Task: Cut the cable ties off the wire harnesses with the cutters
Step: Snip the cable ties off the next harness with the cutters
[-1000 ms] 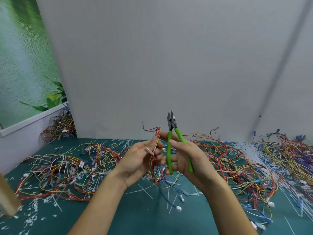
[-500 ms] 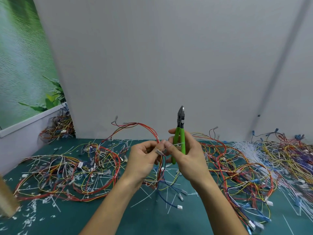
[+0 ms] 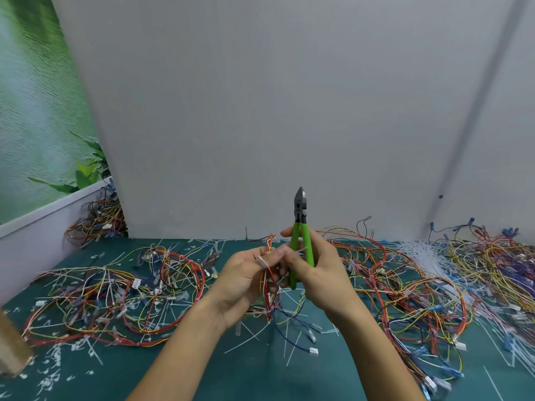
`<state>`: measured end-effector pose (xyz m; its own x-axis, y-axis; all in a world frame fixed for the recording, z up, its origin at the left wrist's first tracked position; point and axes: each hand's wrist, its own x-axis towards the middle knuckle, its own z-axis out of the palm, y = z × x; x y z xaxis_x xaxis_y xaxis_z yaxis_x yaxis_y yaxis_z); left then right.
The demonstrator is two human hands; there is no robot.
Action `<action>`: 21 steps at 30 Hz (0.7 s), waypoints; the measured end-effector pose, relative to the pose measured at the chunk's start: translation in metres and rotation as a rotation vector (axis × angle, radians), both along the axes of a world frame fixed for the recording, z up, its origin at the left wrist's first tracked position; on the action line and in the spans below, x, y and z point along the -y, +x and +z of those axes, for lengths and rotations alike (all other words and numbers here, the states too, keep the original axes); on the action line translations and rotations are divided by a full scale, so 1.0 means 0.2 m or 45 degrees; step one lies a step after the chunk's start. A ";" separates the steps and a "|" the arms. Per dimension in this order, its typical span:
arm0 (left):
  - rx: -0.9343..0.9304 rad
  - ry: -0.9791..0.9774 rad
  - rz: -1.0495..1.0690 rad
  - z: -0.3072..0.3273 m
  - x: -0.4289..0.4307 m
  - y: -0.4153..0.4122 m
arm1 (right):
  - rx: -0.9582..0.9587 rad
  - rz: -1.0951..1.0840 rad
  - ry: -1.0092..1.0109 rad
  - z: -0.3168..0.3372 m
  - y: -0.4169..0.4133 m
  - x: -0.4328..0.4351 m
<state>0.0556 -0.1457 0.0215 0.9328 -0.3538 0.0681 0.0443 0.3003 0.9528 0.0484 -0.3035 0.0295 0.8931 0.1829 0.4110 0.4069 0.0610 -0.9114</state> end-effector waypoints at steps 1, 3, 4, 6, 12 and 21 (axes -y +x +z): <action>0.000 -0.020 -0.028 0.00 0.00 0.00 | 0.002 0.014 0.018 0.00 0.00 0.00; -0.014 -0.073 -0.072 0.00 -0.01 0.00 | -0.006 0.045 0.062 0.01 0.00 0.01; -0.020 -0.087 -0.091 0.01 -0.01 -0.01 | -0.008 0.064 0.080 0.01 0.00 0.01; -0.033 -0.105 -0.121 0.01 -0.02 -0.01 | -0.011 0.093 0.110 0.01 -0.01 0.01; -0.034 -0.122 -0.223 0.02 -0.05 -0.01 | -0.069 0.234 0.239 0.01 -0.02 0.00; 0.029 -0.296 -0.290 0.05 -0.04 -0.05 | -0.061 0.453 0.472 0.04 -0.03 0.01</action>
<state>0.0462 -0.1385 0.0306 0.8289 -0.5258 0.1911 0.1151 0.4946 0.8615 0.0427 -0.3051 0.0366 0.8217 0.3287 0.4656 0.2603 0.5104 -0.8196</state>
